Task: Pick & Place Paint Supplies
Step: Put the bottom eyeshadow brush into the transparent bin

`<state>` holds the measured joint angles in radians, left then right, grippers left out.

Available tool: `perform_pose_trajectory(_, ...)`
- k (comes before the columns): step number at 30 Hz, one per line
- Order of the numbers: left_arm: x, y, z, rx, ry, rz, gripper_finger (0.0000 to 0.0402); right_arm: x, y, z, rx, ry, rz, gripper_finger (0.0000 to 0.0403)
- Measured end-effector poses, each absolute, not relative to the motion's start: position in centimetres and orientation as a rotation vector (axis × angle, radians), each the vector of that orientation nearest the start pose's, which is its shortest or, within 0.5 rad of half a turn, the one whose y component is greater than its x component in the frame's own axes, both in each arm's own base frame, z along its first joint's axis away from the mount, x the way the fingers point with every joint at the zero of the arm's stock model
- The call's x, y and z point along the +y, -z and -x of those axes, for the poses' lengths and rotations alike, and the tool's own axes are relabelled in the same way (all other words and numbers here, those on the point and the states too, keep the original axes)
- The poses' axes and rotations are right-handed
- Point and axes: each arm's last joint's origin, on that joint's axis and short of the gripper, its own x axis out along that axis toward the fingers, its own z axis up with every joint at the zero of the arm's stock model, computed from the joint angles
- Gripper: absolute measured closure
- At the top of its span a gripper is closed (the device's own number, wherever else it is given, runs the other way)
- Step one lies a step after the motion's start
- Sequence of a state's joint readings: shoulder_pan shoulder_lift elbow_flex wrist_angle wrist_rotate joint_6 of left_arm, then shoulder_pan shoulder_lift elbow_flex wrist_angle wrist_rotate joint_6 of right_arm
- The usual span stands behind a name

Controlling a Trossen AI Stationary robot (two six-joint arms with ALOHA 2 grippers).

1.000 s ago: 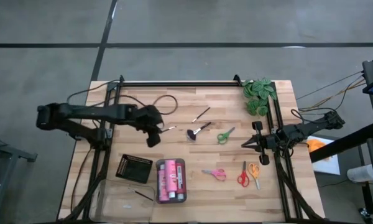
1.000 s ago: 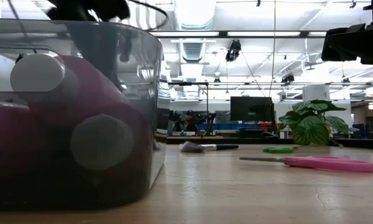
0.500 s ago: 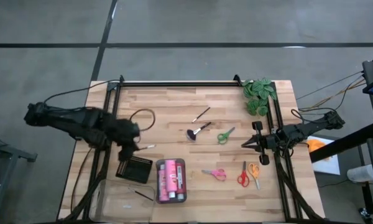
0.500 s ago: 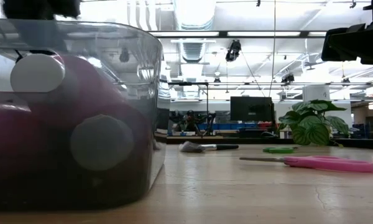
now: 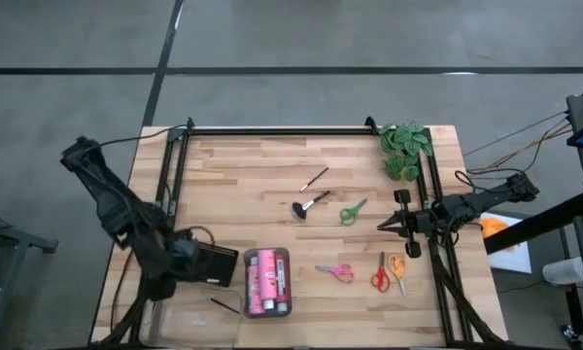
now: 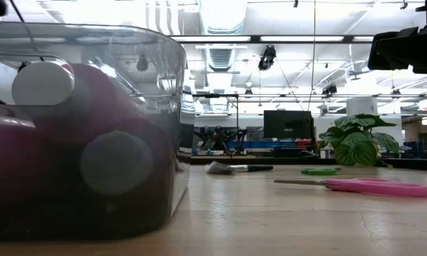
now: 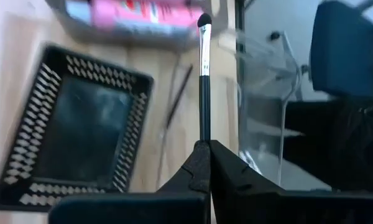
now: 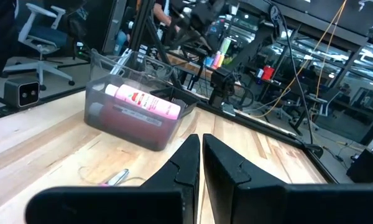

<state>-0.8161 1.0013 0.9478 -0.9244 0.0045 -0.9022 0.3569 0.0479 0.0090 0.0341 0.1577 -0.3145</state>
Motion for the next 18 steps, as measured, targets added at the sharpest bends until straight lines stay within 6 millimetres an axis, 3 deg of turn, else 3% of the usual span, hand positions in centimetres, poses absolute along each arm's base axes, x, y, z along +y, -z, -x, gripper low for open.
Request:
perform_pose_trajectory(11, -18.8, -26.1, -12.3, 1.258, 0.273, 0.362, 0.0401, 3.1, -16.6, -9.5, -0.027, -0.198, 0.315, 0.0388)
perform_pose_trajectory(18, -20.2, -24.4, -13.2, 1.275, 0.255, 0.319, 0.0401, 3.1, -16.6, -9.5, -0.027, -0.198, 0.315, 0.0388)
